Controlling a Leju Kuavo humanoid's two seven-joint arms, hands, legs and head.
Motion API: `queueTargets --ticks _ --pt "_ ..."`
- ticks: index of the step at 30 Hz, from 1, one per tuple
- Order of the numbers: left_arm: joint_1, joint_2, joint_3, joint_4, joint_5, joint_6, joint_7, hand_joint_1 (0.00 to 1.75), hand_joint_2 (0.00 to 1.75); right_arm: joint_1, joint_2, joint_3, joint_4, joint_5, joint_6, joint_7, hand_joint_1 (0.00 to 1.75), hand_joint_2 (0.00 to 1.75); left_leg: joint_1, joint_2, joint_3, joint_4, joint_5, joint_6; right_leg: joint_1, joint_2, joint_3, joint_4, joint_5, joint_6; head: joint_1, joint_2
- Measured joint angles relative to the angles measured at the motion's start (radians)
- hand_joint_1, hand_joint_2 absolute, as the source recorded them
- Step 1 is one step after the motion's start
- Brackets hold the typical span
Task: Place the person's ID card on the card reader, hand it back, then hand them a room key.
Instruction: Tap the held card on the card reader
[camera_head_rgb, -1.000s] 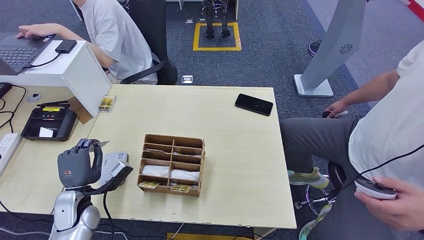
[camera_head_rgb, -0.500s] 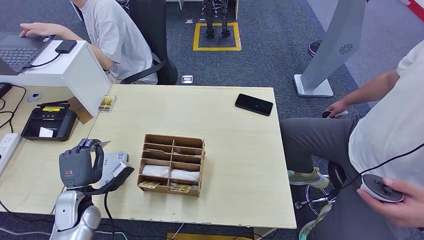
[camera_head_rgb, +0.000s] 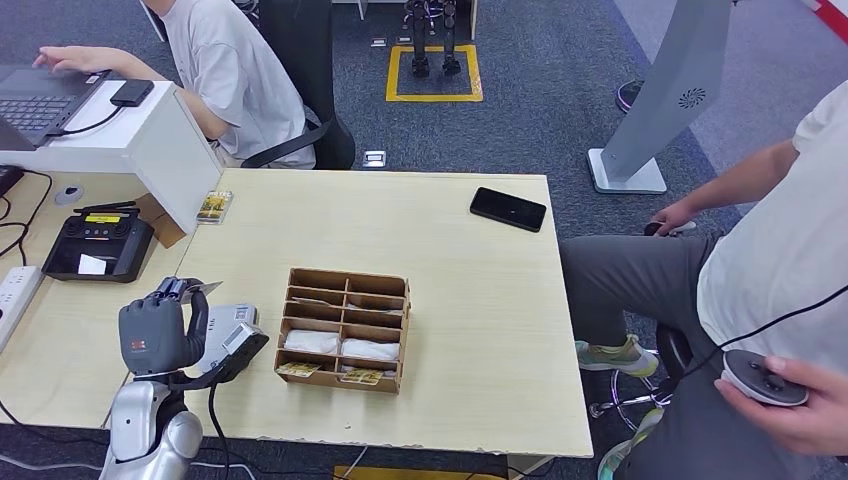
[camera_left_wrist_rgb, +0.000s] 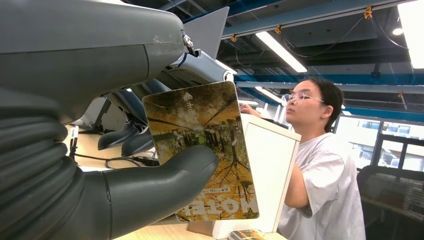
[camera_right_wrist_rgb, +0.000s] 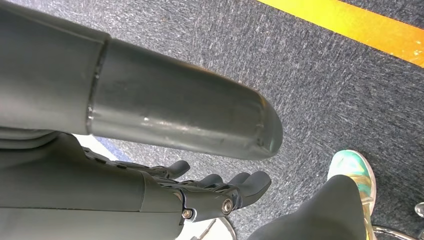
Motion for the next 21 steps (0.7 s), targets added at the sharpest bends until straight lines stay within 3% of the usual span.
queueTargets --ticks 21 --pt "0.000 0.000 0.000 0.000 0.000 0.000 0.000 1.75 1.75 0.000 0.000 0.000 0.000 0.000 0.000 0.000 0.00 0.00 0.000 0.000 0.000 0.000 0.000 0.000 0.000 0.000 0.000 0.000 0.000 0.000 0.000 0.000"
